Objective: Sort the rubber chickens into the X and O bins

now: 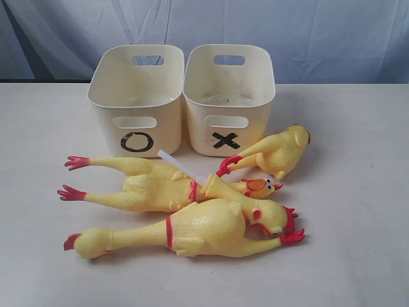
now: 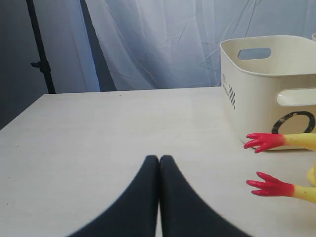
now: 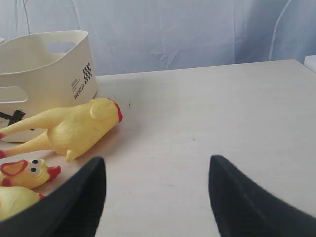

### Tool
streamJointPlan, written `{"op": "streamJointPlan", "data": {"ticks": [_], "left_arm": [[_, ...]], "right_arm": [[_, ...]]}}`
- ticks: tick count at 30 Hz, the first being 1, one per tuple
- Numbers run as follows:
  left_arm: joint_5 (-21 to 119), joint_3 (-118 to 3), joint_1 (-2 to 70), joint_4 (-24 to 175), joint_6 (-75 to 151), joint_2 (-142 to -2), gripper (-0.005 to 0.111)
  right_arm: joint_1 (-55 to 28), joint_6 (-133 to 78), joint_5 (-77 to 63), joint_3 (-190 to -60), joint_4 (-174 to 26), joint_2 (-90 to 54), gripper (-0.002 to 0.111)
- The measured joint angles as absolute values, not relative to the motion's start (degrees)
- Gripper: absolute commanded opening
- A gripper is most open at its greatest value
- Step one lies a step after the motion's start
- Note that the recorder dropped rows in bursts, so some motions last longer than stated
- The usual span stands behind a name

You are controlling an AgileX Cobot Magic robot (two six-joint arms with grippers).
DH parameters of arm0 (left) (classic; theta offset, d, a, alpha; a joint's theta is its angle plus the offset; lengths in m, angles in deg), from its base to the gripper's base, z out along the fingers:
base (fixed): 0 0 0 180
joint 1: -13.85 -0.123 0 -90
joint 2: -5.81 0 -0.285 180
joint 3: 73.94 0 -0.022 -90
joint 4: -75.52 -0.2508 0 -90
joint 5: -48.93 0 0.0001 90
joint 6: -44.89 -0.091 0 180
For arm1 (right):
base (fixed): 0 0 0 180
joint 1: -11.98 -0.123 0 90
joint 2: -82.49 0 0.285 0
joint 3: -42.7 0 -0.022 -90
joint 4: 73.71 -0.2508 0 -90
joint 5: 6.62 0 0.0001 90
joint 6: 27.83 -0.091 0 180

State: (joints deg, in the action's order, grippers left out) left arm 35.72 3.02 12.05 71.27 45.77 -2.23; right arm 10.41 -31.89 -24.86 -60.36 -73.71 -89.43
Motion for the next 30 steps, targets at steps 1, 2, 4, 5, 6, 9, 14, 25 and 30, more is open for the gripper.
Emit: {"op": "streamJointPlan", "data": {"ticks": [1,2,4,5,6,9,14,25,30], "left_arm": [[35.72,3.02,12.05,71.27,45.77,-2.23,0.0],[35.72,3.02,12.05,71.27,45.77,-2.23,0.0],[35.72,3.02,12.05,71.27,45.77,-2.23,0.0],[35.72,3.02,12.05,71.27,45.77,-2.23,0.0],[35.72,3.02,12.05,71.27,45.77,-2.23,0.0],[35.72,3.02,12.05,71.27,45.77,-2.23,0.0],[35.72,3.02,12.05,71.27,45.77,-2.23,0.0],[35.72,3.02,12.05,71.27,45.77,-2.23,0.0],[35.72,3.02,12.05,71.27,45.77,-2.23,0.0]], "right_arm": [[10.41,-31.89,-24.86,-60.36,-73.71,-89.43,0.058],[10.41,-31.89,-24.86,-60.36,-73.71,-89.43,0.058],[10.41,-31.89,-24.86,-60.36,-73.71,-89.43,0.058],[10.41,-31.89,-24.86,-60.36,-73.71,-89.43,0.058],[10.41,-31.89,-24.86,-60.36,-73.71,-89.43,0.058],[10.41,-31.89,-24.86,-60.36,-73.71,-89.43,0.058],[10.41,-31.89,-24.86,-60.36,-73.71,-89.43,0.058],[10.41,-31.89,-22.55,-60.36,-75.54,-89.43,0.058],[10.41,-31.89,-16.29,-60.36,-76.79,-89.43,0.058]]}}
